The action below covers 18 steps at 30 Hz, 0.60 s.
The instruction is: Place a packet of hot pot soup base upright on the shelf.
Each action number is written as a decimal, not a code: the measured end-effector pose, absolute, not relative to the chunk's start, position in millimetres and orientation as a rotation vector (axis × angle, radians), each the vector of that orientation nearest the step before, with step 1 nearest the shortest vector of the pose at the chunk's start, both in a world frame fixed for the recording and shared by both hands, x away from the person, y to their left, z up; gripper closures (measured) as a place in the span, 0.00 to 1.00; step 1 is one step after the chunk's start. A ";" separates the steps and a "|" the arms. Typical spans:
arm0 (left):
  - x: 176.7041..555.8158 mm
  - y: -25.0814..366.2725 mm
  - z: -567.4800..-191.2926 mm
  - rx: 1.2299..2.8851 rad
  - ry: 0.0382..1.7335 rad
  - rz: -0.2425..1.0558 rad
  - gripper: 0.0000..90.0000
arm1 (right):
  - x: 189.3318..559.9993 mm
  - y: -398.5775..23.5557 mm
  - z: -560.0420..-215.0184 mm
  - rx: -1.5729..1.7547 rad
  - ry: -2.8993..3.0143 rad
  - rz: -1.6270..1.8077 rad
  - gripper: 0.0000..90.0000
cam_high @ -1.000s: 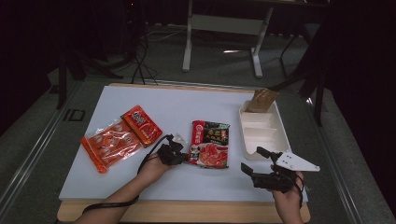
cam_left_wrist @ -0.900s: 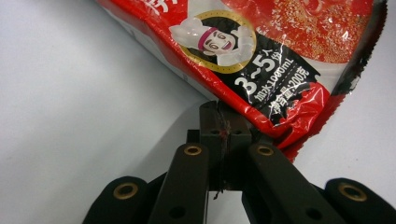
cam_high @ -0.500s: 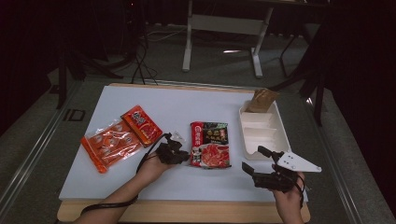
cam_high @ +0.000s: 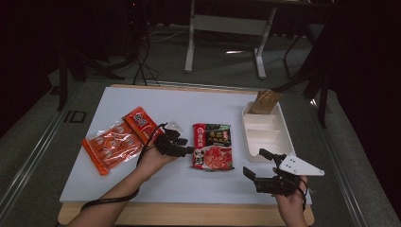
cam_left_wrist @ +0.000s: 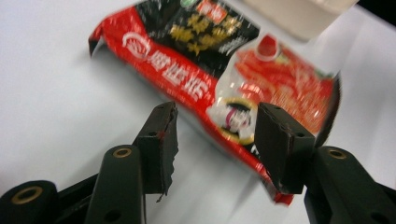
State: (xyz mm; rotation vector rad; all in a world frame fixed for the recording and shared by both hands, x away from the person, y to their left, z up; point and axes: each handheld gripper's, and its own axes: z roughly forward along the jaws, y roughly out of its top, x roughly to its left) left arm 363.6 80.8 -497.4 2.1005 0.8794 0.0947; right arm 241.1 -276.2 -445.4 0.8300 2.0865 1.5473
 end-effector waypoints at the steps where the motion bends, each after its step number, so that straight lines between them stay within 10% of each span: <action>1: 365.5 80.2 -496.0 2.098 0.877 0.101 0.54 | 240.9 -276.0 -445.0 0.830 2.092 1.556 0.12; 18: 415.8 64.6 -496.1 2.074 0.961 0.185 0.50 | 238.4 -269.8 -447.2 0.806 2.121 1.492 0.12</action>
